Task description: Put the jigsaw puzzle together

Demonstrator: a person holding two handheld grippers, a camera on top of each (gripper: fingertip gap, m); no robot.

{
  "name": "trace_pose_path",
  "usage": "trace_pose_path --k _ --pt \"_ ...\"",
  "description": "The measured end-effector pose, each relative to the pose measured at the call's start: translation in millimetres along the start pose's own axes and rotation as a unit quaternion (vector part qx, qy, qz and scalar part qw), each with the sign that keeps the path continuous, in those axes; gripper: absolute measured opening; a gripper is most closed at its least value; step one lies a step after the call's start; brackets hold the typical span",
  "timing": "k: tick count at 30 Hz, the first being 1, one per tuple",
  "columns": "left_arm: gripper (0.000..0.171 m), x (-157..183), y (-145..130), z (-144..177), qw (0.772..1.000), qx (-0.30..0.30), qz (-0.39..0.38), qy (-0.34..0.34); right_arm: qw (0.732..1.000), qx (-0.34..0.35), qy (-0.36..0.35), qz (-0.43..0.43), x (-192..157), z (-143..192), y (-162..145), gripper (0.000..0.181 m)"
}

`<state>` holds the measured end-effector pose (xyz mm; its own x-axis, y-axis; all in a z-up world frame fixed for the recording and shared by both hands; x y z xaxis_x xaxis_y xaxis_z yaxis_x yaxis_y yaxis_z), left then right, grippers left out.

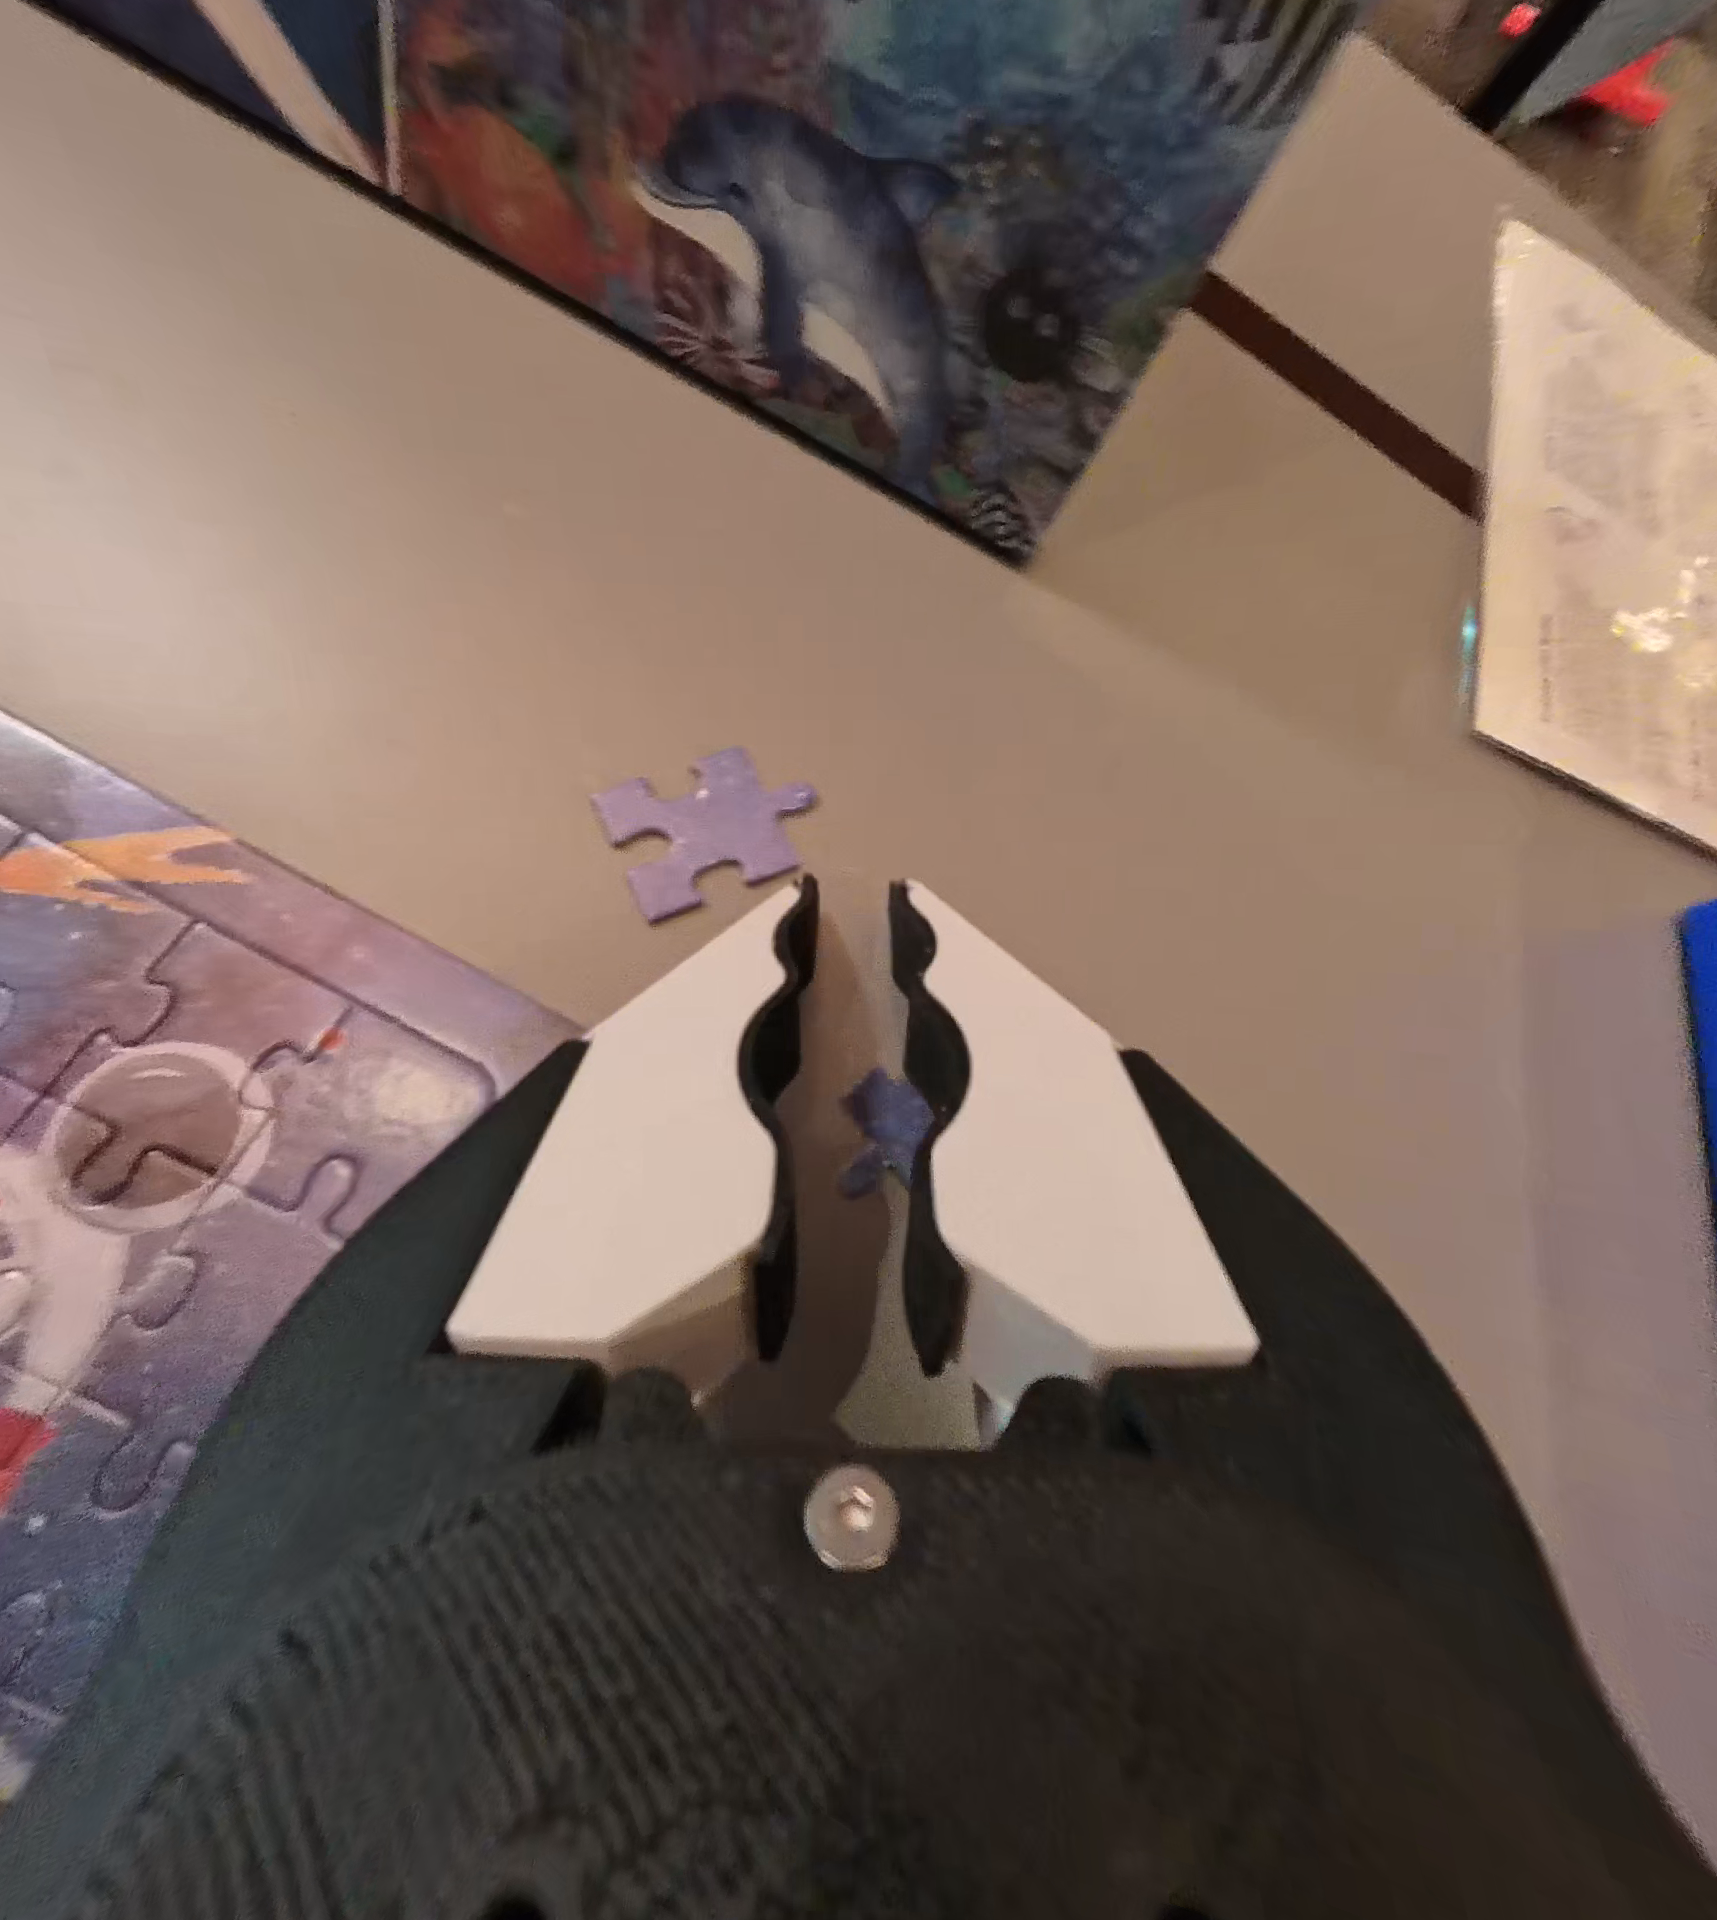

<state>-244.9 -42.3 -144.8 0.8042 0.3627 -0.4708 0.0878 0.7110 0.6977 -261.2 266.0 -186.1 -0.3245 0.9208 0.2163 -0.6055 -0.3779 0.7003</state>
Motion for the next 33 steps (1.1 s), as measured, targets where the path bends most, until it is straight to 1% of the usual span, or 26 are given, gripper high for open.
trace_pose_path --k 1,2,4,6,8,10,12,14,17,24,25,26,27,29,31,33 --pt "0.014 -1 -1 0 1.0 -0.001 0.002 -0.001 1.0 0.009 0.001 -0.008 3 1 0 0.015" --pt "0.014 -1 -1 0 1.0 0.0 0.005 -0.002 0.999 0.026 0.023 -0.021 1 3 3 0.023" --pt "0.014 -2 -2 0 1.0 0.001 0.009 -0.003 0.992 0.069 0.092 -0.051 -10 7 13 0.036" --pt "0.014 -4 -5 3 1.0 0.001 0.009 -0.003 0.983 0.091 0.139 -0.073 -11 8 19 0.047" --pt "0.014 -4 -5 3 1.0 0.001 0.007 -0.002 0.982 0.082 0.156 -0.074 -10 5 15 0.053" --pt "0.014 -3 -4 3 1.0 0.001 0.007 -0.004 0.982 0.054 0.171 -0.059 -10 -1 7 0.059" --pt "0.014 -2 -5 2 1.0 0.001 0.007 -0.006 0.981 0.036 0.187 -0.033 -12 -5 3 0.058" --pt "0.014 -2 -6 1 1.0 0.0 0.008 -0.007 0.982 0.035 0.185 -0.003 -12 -6 2 0.048" --pt "0.014 -2 -7 0 1.0 -0.001 0.012 -0.009 0.98 0.037 0.198 0.003 -13 -6 3 0.03" --pt "0.014 -3 -9 -1 1.0 -0.003 0.019 -0.011 0.979 0.04 0.198 0.019 -15 -3 2 0.028" --pt "0.014 -3 -10 -1 1.0 -0.004 0.02 -0.011 0.979 0.043 0.199 0.023 -16 -2 3 0.023" --pt "0.014 -4 -10 -1 1.0 -0.004 0.02 -0.01 0.977 0.051 0.203 0.027 -18 0 4 0.004" --pt "0.014 -4 -10 -1 1.0 -0.004 0.021 -0.01 0.976 0.061 0.205 0.03 -19 3 6 0.006" --pt "0.014 -5 -11 -1 1.0 -0.004 0.022 -0.009 0.974 0.067 0.212 0.033 -22 7 9 0.018" --pt "0.014 -5 -11 -1 1.0 -0.004 0.023 -0.01 0.978 0.065 0.193 0.036 -17 8 10 0.029" --pt "0.014 -4 -11 -2 1.0 -0.005 0.023 -0.012 0.982 0.077 0.167 0.04 -8 7 12 0.041"
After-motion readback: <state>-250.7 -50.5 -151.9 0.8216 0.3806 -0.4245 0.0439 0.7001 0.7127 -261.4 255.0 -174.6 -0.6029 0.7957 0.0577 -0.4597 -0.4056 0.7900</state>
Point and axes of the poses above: each gripper's, where its closed fingertips meet, z back along the fingers, y out of its top, x = y × z across the jaws, the point moved 3 cm from there along z, back along the fingers, and after that the axes turned 4 degrees about y, right-handed, at the moved point
